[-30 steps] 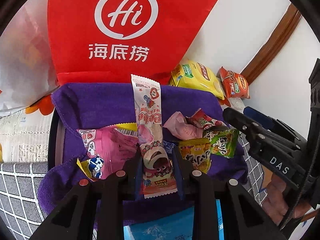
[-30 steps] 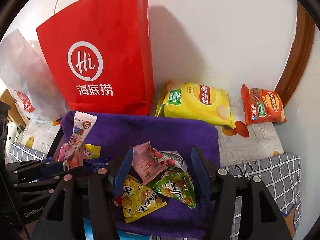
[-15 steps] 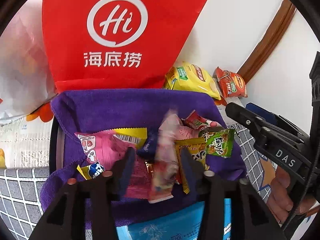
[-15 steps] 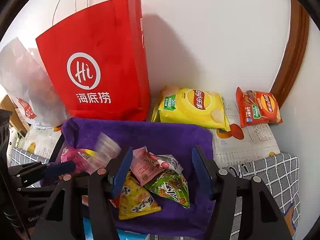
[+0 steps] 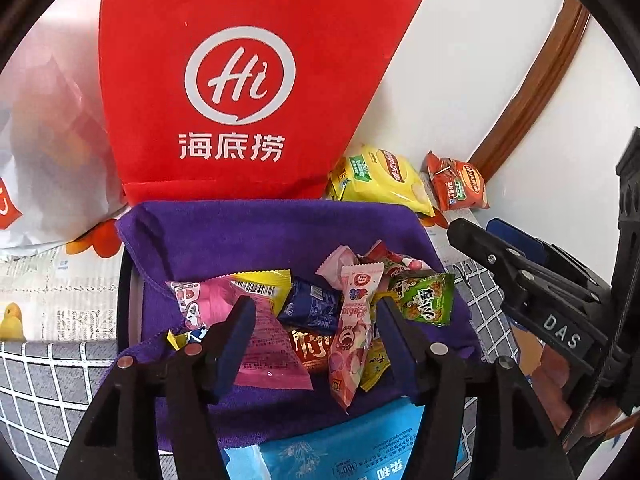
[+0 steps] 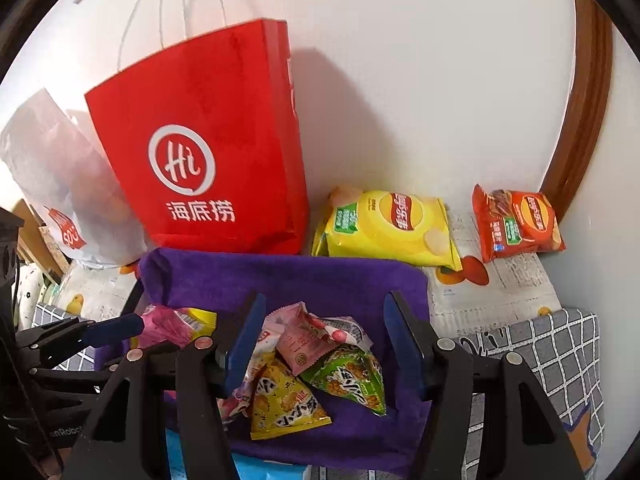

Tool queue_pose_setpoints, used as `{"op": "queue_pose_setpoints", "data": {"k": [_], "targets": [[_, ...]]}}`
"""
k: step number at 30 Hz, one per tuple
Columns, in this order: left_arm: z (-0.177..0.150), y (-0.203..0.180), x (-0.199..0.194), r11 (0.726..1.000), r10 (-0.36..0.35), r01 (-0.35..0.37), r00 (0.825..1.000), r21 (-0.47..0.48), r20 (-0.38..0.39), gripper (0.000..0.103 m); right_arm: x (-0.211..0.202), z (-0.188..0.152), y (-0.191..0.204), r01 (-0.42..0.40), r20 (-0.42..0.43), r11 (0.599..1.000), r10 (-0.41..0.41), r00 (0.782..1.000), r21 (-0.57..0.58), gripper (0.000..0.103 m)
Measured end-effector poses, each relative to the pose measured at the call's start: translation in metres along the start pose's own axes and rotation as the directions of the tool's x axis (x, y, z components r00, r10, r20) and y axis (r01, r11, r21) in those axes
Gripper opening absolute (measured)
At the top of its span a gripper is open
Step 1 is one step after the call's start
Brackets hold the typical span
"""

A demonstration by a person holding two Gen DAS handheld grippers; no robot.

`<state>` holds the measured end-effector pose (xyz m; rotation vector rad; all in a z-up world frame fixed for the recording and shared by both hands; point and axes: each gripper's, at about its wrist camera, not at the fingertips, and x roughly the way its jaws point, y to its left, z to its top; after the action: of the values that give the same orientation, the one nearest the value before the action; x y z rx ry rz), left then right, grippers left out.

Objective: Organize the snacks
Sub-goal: 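Move both tools back toward the loose packets beside the blue tissue pack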

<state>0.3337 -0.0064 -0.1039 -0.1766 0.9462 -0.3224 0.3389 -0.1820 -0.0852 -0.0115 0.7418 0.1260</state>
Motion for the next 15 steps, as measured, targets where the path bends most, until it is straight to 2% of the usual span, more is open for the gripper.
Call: {"op": "queue_pose_setpoints", "data": {"k": [3,6,12,15], "targets": [[0.0,-0.002,-0.006,1.0,0.005,-0.005,1.0,0.005,0.004,0.06,-0.012,0.0,0.007,0.015,0.045,1.0,-0.014,0.999,-0.027,0.061],[0.001,-0.004,-0.012,1.0,0.01,-0.01,1.0,0.009,0.018,0.061,-0.021,-0.003,0.011,0.02,0.055,0.999,-0.018,0.998,-0.028,0.061],[0.002,-0.009,-0.026,1.0,0.011,-0.011,0.999,0.009,0.038,0.061,-0.032,-0.027,0.008,0.014,0.004,1.0,-0.014,1.0,0.004,0.061],[0.0,-0.015,-0.037,1.0,0.0,-0.002,0.999,0.031,0.05,0.061,-0.042,-0.045,0.01,0.047,-0.023,0.999,-0.047,0.999,-0.015,0.061]]}}
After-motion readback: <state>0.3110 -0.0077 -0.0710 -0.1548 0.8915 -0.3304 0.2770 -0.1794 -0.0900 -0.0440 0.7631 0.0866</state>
